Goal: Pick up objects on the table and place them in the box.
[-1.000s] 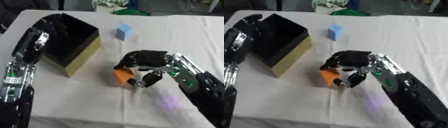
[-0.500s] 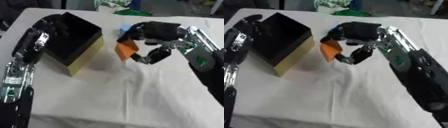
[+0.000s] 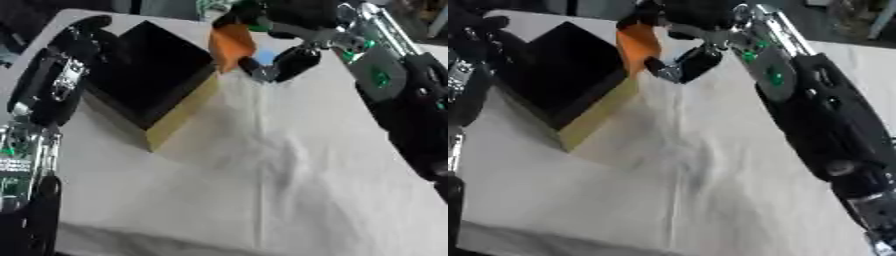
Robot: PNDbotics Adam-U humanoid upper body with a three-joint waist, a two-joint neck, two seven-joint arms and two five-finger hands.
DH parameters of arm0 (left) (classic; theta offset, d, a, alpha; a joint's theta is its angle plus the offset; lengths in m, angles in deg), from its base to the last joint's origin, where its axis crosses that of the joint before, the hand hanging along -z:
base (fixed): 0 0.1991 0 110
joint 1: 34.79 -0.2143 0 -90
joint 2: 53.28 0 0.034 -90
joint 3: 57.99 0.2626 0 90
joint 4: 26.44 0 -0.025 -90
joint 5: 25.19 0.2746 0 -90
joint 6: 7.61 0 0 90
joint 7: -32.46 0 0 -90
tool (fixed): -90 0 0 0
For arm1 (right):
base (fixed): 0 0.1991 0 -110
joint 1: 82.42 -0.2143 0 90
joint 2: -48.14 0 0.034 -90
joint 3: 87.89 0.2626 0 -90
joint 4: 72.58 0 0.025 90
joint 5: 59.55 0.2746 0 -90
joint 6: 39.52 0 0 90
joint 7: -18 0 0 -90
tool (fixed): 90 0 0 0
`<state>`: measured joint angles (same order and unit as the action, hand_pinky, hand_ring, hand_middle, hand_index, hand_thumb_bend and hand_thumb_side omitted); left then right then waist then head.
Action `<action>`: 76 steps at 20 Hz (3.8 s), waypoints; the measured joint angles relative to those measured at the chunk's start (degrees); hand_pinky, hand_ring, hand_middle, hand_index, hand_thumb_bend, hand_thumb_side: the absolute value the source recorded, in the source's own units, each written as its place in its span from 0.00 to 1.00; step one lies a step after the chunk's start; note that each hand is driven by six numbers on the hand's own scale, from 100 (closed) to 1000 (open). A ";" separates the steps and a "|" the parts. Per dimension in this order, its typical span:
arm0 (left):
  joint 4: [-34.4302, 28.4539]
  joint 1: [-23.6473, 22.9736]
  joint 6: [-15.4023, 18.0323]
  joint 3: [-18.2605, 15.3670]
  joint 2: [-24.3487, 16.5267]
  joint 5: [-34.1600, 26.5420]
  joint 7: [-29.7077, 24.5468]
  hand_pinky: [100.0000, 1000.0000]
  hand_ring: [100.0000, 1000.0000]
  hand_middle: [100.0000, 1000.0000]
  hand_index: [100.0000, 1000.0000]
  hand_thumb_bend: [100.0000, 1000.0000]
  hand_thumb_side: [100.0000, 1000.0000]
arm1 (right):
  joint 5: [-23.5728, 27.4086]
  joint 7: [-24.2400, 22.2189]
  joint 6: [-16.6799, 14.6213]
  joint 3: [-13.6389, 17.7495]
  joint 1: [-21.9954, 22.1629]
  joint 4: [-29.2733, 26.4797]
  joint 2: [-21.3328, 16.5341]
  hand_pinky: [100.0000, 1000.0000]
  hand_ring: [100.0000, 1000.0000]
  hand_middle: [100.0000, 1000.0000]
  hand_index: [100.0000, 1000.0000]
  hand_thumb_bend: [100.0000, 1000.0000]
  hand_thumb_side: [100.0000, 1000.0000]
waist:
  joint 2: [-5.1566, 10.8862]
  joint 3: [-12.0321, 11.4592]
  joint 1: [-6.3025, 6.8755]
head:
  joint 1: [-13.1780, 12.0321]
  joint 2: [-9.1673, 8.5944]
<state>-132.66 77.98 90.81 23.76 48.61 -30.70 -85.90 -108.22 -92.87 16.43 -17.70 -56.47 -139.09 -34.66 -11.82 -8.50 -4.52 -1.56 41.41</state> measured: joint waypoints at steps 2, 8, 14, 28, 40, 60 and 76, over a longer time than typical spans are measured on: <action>-0.84 0.52 -0.58 0.52 0.68 -0.42 -0.27 0.69 0.58 0.60 0.86 0.00 0.67 | -2.28 0.66 0.09 0.78 -0.92 2.17 1.51 0.83 0.70 0.40 0.93 0.00 0.11 | -0.40 -1.40 -0.40 | 0.92 -0.55; -2.49 1.86 -1.71 1.96 2.11 -1.70 -1.17 0.69 0.58 0.60 0.86 0.00 0.67 | -9.50 1.80 0.54 3.01 -2.16 8.81 6.20 0.84 0.71 0.42 0.93 0.00 0.12 | -0.97 -4.31 -0.51 | 3.45 -1.17; -2.99 2.45 -2.09 2.84 3.08 -2.44 -2.04 0.69 0.58 0.60 0.86 0.00 0.67 | -16.08 3.85 0.56 4.76 -2.58 13.06 9.28 0.86 0.83 0.85 0.99 0.00 0.16 | -1.09 -5.39 -0.27 | 5.33 -1.17; -3.05 2.37 -2.38 3.12 3.53 -2.56 -2.34 0.69 0.58 0.60 0.86 0.00 0.67 | -24.16 21.66 8.27 6.13 -2.69 8.92 8.73 0.86 0.80 0.99 1.00 0.00 0.00 | -1.09 -4.42 -0.21 | 5.10 -1.16; -2.78 1.62 -2.26 3.04 3.47 -2.31 -2.38 0.69 0.58 0.60 0.86 0.00 0.67 | -8.99 20.31 21.76 15.33 -2.69 19.23 0.94 0.92 0.75 0.94 1.00 0.00 0.34 | -0.91 -2.73 0.50 | 4.16 -1.16; -2.09 1.39 -1.54 2.74 3.45 -1.99 -3.10 0.69 0.58 0.59 0.86 0.00 0.67 | -17.55 10.86 28.63 17.66 -1.96 28.36 -0.34 0.91 0.85 0.98 1.00 0.00 0.52 | -0.80 -2.74 1.22 | 3.85 -1.19; -1.57 1.39 -1.03 2.72 3.45 -1.76 -3.67 0.69 0.58 0.60 0.87 0.00 0.62 | -23.22 9.74 31.58 17.66 -0.94 30.09 0.91 0.91 0.89 0.98 1.00 0.00 0.72 | -0.95 -3.30 1.61 | 3.96 -1.61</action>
<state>-134.24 79.38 89.78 26.48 52.06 -32.45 -89.56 -131.44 -83.13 48.01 -0.04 -57.41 -109.00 -33.75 -12.76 -11.80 -2.91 2.41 39.80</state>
